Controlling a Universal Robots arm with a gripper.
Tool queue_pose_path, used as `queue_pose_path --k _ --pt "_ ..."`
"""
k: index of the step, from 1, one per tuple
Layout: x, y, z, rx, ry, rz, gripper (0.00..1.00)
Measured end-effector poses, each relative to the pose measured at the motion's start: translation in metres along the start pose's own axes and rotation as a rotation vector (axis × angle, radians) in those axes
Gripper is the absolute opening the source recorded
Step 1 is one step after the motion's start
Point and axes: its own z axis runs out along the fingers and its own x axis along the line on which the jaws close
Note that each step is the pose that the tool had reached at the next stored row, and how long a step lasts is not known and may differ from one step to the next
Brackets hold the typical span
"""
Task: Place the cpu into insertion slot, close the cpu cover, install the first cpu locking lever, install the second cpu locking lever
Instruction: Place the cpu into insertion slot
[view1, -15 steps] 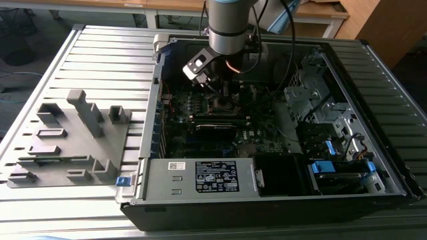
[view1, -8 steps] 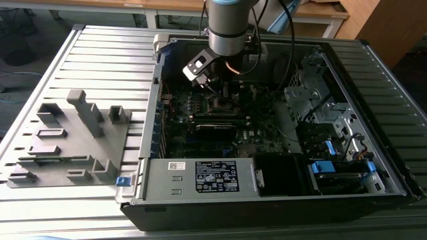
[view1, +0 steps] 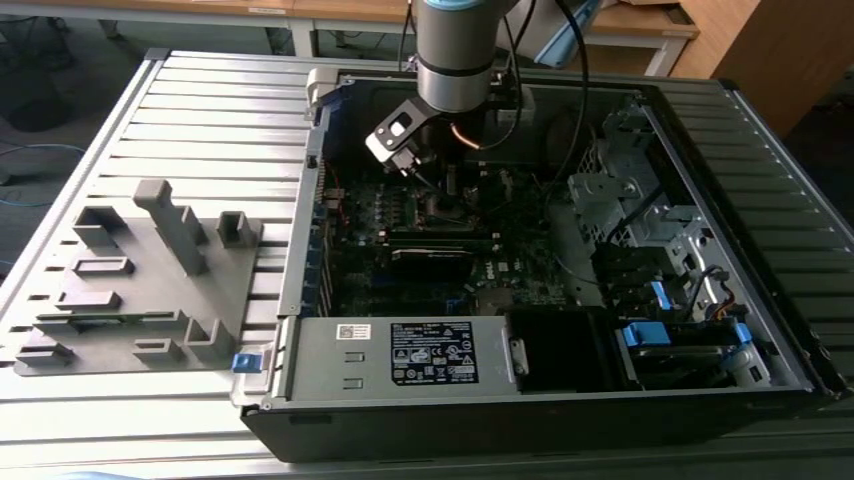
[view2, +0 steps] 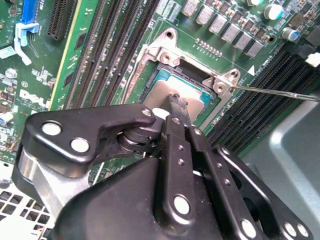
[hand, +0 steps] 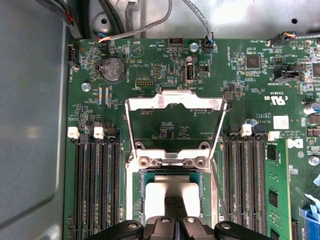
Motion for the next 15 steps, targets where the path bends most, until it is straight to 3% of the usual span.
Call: queue_pose_path --k 7,15 --pt "0.0004 0.0004 -0.0016 -0.0015 0.0025 0.0 0.11" --pt "0.0 0.0013 -0.0195 -0.0002 0.0001 0.0 0.11"
